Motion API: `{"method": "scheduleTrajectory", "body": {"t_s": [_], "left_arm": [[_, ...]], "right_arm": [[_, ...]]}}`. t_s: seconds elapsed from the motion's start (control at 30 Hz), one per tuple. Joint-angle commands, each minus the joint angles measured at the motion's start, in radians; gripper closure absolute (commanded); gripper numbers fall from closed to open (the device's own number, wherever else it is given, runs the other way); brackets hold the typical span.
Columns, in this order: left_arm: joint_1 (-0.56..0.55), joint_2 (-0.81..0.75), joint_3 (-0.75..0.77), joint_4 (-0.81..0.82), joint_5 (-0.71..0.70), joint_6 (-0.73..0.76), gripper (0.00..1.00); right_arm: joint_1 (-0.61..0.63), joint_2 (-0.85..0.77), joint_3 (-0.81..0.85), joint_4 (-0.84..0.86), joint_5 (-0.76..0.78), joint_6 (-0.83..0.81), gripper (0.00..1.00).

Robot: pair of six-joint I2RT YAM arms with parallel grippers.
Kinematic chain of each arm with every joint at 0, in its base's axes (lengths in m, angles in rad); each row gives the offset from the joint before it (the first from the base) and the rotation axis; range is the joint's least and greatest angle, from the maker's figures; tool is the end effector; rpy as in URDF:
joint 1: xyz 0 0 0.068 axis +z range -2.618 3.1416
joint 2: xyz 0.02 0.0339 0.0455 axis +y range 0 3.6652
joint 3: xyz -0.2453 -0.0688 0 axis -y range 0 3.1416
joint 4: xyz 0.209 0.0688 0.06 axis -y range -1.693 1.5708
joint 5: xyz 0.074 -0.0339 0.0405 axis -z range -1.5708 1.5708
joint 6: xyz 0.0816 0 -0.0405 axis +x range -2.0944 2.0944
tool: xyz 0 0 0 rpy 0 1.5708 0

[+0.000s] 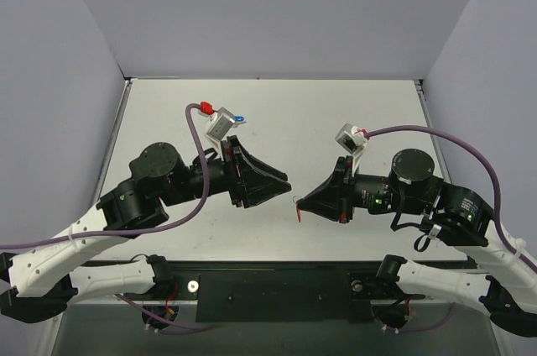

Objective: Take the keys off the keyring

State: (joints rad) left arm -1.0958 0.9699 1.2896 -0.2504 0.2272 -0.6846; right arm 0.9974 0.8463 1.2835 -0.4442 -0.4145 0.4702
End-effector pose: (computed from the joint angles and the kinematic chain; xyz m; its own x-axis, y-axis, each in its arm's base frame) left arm 0.0815 -0.1987 0.4491 -0.5884 -0.2031 -0.7827 0.7708 0.1514 -0.6188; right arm 0.0646 0.1607 0.4390 -0.4507 0.0664 -0.8902 -0.8785 0.1437 0.4556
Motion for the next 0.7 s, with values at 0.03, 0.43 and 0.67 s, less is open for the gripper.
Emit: {"method": "scheduleTrajectory", "body": {"t_s": [0.03, 0.43, 0.67], "left_arm": [[0.004, -0.072, -0.084, 0.207, -0.038, -0.058, 0.49], [-0.003, -0.099, -0.208, 0.447, -0.005, -0.135, 0.45], [-0.010, -0.099, -0.222, 0.468, -0.019, -0.138, 0.45]], "right_arm": [[0.007, -0.009, 0.034, 0.065, -0.013, 0.004, 1.00], [0.007, -0.003, 0.069, 0.139, -0.038, 0.027, 1.00], [0.006, 0.005, 0.091, 0.150, -0.021, 0.028, 1.00]]}}
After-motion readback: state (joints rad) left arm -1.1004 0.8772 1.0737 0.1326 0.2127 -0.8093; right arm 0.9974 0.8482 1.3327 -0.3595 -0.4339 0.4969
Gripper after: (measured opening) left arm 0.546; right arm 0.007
